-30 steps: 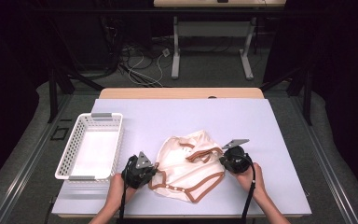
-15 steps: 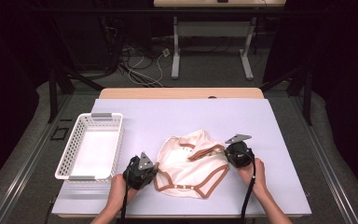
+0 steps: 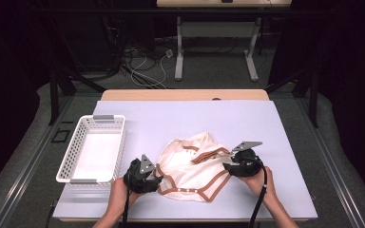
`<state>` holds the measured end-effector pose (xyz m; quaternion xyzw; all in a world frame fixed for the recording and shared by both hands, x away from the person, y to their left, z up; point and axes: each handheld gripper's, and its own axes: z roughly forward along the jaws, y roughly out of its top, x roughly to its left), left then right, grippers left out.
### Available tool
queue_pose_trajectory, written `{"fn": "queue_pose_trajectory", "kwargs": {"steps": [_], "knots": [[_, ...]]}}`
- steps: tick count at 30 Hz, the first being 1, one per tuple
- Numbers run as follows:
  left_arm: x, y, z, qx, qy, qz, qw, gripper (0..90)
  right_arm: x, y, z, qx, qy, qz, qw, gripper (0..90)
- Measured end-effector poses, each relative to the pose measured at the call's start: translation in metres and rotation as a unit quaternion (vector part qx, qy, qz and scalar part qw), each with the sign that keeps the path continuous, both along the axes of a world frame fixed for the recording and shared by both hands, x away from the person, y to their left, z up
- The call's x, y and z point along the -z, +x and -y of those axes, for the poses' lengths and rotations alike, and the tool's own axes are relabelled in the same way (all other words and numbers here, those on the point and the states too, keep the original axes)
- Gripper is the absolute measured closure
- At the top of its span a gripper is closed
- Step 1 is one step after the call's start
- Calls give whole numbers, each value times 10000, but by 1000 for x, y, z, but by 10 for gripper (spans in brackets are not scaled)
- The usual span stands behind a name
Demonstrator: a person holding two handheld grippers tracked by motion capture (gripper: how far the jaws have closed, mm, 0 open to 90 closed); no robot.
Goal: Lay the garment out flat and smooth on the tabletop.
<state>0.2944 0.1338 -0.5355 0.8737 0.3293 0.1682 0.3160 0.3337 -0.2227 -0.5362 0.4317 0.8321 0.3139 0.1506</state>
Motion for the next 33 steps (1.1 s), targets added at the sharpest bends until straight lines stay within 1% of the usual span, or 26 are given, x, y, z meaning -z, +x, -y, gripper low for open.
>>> {"fn": "queue_pose_trajectory", "kwargs": {"steps": [1,2,3,5,6,7,8,10,12,13,14,15,19,20,21,22,23,24,25,26,27,28,29,30,32,33], "knots": [[-1,-2,0,16,-22,32,10000,346,0,-1,-1,-27,-29,-96,9999,543],[-3,-5,-1,70,-52,-2,10000,332,2,-1,-2,-80,-62,-112,9999,543],[-3,-7,-1,88,-116,61,9999,321,3,-1,-3,-108,-133,-149,9997,544],[-4,-11,-3,236,-232,41,9994,308,6,-1,-5,-126,-113,-162,9997,551],[-3,-13,-2,268,-285,19,9992,309,5,-1,-6,-110,-220,-283,9993,559],[-2,-14,-3,401,-301,-49,9987,311,5,-1,-6,-77,-315,-355,9988,566],[0,-15,-2,403,-315,-56,9987,316,7,-1,-7,-53,-319,-361,9988,590],[2,-18,1,517,-286,-110,9982,320,8,-2,-7,19,-248,-385,9989,611],[3,-21,4,622,-279,-161,9975,323,9,-1,-5,13,-265,-356,9990,645],[3,-22,5,674,-265,-168,9972,324,11,0,-4,-7,-145,-242,9996,657],[3,-23,6,699,-239,-170,9971,326,7,-1,-2,-22,-379,-449,9983,669],[3,-24,7,760,-279,-208,9965,336,10,-1,-3,21,-240,-295,9993,685],[8,-26,12,1024,-166,-380,9939,440,10,-2,-5,49,-288,-260,9992,783],[10,-27,15,1090,-121,-398,9932,476,10,-2,-5,43,-247,-262,9993,812],[11,-28,16,1184,-62,-462,9919,496,11,-2,-4,33,-130,-243,9996,831],[12,-28,18,1177,-31,-453,9920,498,10,-1,-3,-3,-185,-262,9995,838],[13,-28,19,1207,6,-484,9915,515,10,-1,-3,25,-143,-286,9995,844],[15,-27,20,1239,8,-491,9911,544,11,-1,-2,22,-30,-285,9996,850],[16,-27,19,1263,-65,-504,9907,560,12,0,-2,38,60,-246,9997,856],[16,-27,19,1270,-118,-532,9904,603,8,0,-1,26,-158,-423,9990,860],[16,-27,20,1307,-93,-523,9900,653,11,0,-2,18,47,-290,9996,865],[16,-28,20,1317,-123,-531,9898,688,9,0,-1,-11,-116,-295,9995,873],[16,-28,20,1311,-151,-534,9898,732,9,0,-2,-40,-8,-217,9998,877],[17,-28,21,1309,-175,-547,9897,767,5,0,-1,-61,-223,-387,9990,879],[17,-29,22,1324,-207,-561,9894,827,4,0,0,-45,-238,-334,9991,880],[17,-30,22,1330,-220,-553,9893,842,5,0,0,-61,-171,-212,9996,881]]}}
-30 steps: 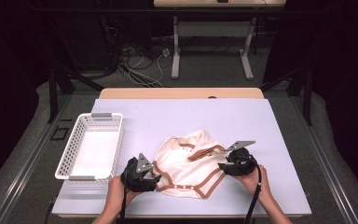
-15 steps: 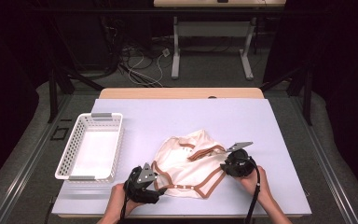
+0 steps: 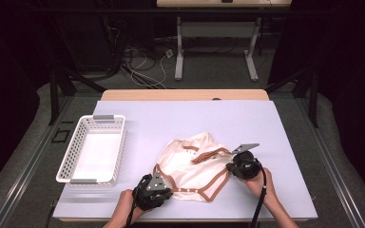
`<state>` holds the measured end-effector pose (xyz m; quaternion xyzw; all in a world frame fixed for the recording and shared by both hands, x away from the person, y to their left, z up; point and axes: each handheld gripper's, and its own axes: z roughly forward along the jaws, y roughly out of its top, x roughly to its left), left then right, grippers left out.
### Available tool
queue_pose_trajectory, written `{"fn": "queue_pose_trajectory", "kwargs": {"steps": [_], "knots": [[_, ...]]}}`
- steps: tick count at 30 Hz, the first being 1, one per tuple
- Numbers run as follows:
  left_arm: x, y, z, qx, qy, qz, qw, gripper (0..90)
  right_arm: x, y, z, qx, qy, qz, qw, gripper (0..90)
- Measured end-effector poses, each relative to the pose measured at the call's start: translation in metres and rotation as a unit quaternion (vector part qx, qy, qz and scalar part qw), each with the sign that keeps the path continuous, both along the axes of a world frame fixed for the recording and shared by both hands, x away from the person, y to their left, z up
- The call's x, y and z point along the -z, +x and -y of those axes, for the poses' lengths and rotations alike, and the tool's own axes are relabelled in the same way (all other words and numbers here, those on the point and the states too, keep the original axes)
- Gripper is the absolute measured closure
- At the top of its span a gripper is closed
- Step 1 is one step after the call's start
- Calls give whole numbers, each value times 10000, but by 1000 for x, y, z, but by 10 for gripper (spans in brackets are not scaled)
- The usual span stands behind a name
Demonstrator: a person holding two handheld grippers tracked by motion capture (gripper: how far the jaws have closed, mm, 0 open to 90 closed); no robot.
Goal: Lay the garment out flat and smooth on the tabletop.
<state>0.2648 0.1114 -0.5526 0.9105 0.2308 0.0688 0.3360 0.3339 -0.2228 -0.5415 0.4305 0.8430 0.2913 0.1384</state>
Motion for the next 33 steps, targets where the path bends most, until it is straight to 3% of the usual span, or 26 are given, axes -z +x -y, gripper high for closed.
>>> {"fn": "queue_pose_trajectory", "kwargs": {"steps": [4,8,10,11,17,20,21,22,25,28,31,33], "knots": [[0,-3,3,128,-101,-93,9998,860,-2,0,4,87,-113,129,9998,881],[-1,-8,11,273,-125,-49,9995,860,-1,3,9,111,-140,54,9998,881],[-1,-10,14,323,-201,-146,9992,860,-1,3,10,123,-54,144,9998,880],[-1,-11,15,352,-212,-139,9991,860,-4,2,10,179,-119,69,9997,880],[-1,-11,16,392,-216,-178,9988,851,-3,3,11,204,-259,255,9991,867],[-3,-9,13,335,-259,-191,9989,800,2,6,8,173,-259,160,9994,777],[-5,-8,11,317,-266,-180,9990,776,3,7,10,148,-127,296,9994,739],[-7,-7,9,289,-260,-155,9991,730,0,6,12,159,-202,181,9995,698],[-13,-4,2,71,-346,-22,9994,643,-5,5,18,262,42,193,9995,631],[-17,0,-3,-351,-288,238,9987,516,-5,6,20,298,111,114,9994,562],[-18,4,-6,-790,-127,528,9954,431,-3,7,18,276,104,15,9996,526],[-15,8,-9,-1065,-91,594,9925,400,-1,7,17,233,72,-15,9997,520]]}}
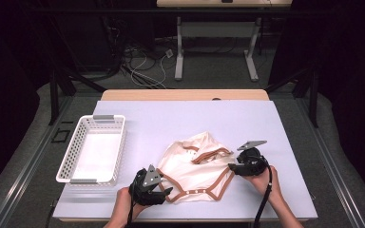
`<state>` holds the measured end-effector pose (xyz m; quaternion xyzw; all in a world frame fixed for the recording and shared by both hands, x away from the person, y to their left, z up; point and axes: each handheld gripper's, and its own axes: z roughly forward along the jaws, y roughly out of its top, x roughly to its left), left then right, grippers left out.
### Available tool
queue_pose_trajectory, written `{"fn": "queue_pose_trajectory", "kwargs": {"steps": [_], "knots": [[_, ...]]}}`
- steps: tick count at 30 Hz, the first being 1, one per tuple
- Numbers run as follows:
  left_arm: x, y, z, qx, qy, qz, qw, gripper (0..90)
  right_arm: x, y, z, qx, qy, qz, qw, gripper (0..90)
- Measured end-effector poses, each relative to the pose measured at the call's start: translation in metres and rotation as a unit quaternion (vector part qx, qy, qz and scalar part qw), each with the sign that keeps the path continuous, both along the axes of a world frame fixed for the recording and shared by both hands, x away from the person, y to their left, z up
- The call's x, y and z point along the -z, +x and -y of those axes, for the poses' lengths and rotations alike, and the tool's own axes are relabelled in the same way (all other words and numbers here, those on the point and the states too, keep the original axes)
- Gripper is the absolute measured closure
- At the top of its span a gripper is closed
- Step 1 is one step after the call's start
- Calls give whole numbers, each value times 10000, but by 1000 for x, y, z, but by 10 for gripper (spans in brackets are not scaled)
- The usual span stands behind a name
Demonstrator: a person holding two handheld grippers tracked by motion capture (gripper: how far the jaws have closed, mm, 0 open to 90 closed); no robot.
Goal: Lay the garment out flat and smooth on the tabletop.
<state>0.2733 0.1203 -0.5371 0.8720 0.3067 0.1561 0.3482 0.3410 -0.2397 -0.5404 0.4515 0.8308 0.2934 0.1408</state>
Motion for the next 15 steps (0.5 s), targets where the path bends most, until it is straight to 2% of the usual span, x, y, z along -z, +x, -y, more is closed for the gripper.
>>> {"fn": "queue_pose_trajectory", "kwargs": {"steps": [1,3,6,8,12,15], "knots": [[1,3,-1,-183,124,84,9997,393,0,0,-1,23,24,-49,10000,520],[3,9,-4,-385,146,131,9991,382,1,0,-1,24,39,-46,10000,529],[4,20,-6,-655,84,141,9977,376,1,1,0,49,55,-41,10000,555],[7,28,-5,-780,-11,67,9969,375,3,1,-1,74,44,-110,9999,580],[14,38,0,-774,134,-35,9969,413,5,1,-4,53,4,-169,9998,646],[17,38,1,-620,200,-131,9978,519,5,2,-4,47,34,-134,9999,692]]}}
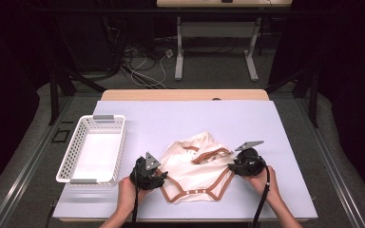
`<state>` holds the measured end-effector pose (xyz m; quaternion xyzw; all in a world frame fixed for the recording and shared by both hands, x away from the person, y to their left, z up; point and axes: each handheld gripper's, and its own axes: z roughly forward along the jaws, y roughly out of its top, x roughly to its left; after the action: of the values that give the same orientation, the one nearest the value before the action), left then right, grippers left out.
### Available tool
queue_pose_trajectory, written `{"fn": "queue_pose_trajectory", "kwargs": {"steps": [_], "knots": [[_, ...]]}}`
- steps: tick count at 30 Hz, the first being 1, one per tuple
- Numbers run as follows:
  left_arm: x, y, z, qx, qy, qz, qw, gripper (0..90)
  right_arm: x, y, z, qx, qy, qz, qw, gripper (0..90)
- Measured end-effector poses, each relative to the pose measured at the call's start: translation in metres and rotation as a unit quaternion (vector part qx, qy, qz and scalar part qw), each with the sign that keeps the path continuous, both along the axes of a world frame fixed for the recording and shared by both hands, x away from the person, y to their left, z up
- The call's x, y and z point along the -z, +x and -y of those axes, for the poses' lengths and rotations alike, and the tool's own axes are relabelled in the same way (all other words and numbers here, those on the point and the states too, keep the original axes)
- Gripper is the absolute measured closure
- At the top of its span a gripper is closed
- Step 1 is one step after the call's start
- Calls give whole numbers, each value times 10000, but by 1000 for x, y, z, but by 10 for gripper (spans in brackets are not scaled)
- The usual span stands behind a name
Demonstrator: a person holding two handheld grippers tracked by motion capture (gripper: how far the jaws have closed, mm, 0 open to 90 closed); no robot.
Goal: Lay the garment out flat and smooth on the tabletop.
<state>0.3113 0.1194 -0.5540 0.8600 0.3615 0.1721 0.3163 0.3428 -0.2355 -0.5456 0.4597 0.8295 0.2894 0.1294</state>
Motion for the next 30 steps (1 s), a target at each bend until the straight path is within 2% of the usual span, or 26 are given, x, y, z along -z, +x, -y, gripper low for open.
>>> {"fn": "queue_pose_trajectory", "kwargs": {"steps": [4,7,8,10,11,13,15,17,18,19,20,22,24,28,30], "knots": [[0,-1,-1,279,-71,-106,9995,730,0,-1,0,-28,39,10,10000,767],[0,-2,-2,306,-127,-51,9994,847,1,-1,-2,-99,1,31,9999,826],[0,-3,-3,259,-208,-21,9994,863,0,-2,-3,-140,-15,55,9999,836],[-1,-5,-7,233,-293,-26,9993,867,0,-2,-4,-154,-51,62,9998,847],[-2,-6,-9,231,-323,-43,9992,868,1,-2,-5,-199,41,151,9997,850],[-4,-11,-14,217,-322,3,9992,868,-1,-3,-4,-218,-102,118,9996,854],[-6,-14,-19,205,-374,-11,9991,868,0,-4,-5,-235,-29,157,9996,857],[-6,-18,-22,206,-310,-4,9993,868,-2,-5,-5,-302,-76,121,9994,859],[-7,-19,-23,209,-329,-22,9992,868,-2,-6,-6,-275,-36,104,9996,859],[-7,-21,-24,212,-321,-78,9992,868,-2,-6,-6,-308,-96,108,9994,860],[-8,-22,-25,219,-295,-44,9993,868,-1,-6,-6,-342,-5,164,9993,860],[-8,-25,-25,229,-305,-71,9992,867,-4,-8,-7,-311,-93,79,9994,860],[-8,-28,-26,263,-268,-106,9992,867,-3,-8,-7,-365,-64,164,9992,861],[-6,-33,-28,294,-233,-149,9992,867,-4,-11,-9,-431,-132,0,9990,862],[-6,-37,-31,290,-221,-213,9991,867,-4,-11,-11,-458,-92,-13,9989,862]]}}
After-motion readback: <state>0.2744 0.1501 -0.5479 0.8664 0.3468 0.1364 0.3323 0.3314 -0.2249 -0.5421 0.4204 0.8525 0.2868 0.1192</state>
